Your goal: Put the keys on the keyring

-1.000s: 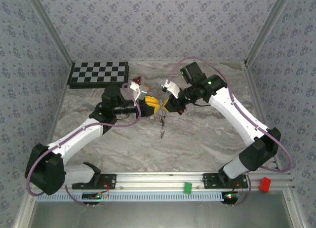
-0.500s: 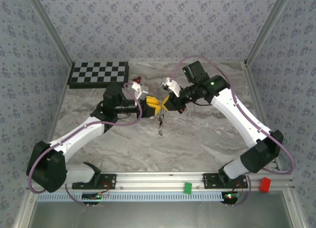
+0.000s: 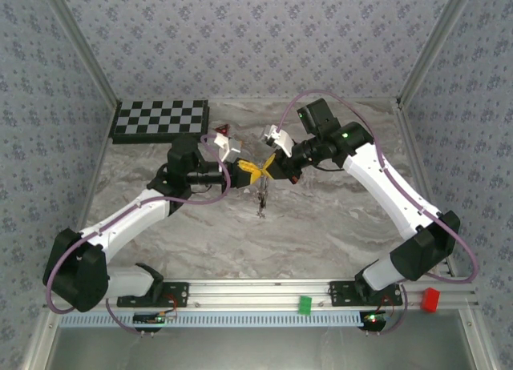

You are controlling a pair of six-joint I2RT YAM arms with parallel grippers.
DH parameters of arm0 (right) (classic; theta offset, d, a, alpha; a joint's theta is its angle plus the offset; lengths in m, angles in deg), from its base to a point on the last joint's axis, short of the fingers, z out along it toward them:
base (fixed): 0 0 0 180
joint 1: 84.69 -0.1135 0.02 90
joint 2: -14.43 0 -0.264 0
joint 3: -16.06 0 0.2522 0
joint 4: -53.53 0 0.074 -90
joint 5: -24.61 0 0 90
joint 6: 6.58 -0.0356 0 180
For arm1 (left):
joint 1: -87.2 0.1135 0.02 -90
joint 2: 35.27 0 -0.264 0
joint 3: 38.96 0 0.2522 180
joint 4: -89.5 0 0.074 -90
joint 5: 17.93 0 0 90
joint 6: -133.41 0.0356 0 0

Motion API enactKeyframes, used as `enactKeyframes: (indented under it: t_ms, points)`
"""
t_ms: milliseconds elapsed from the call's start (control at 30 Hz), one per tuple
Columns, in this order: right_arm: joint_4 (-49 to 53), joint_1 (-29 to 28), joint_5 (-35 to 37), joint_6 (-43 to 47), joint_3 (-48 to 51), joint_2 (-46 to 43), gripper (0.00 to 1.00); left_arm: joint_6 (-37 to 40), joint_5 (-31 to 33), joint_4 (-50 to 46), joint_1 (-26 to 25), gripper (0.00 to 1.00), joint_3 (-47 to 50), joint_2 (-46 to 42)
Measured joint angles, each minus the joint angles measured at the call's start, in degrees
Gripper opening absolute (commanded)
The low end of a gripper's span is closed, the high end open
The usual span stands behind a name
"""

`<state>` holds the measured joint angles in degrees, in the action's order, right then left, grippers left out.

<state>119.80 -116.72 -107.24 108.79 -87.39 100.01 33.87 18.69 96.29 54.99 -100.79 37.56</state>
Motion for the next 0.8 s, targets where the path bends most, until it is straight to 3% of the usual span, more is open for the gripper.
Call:
enactKeyframes:
  t_ms: [67, 233, 433, 800]
  points:
    - [-0.02, 0.00, -0.15, 0.00, 0.04, 0.00, 0.00, -0.13, 0.00, 0.00, 0.02, 0.21, 0.00, 0.00]
    - [0.02, -0.09, -1.01, 0.02, 0.20, -0.09, 0.00, 0.07, 0.26, -0.11, 0.24, 0.25, 0.00, -0.17]
    - [0.02, -0.22, -1.51, 0.02, 0.22, -0.09, 0.00, 0.09, 0.22, -0.11, 0.28, 0.24, 0.00, -0.74]
    - [0.70, -0.31, -1.40, 0.22, 0.26, -0.09, 0.00, 1.99, -1.29, -2.25, -0.04, 0.12, -0.79, -0.22]
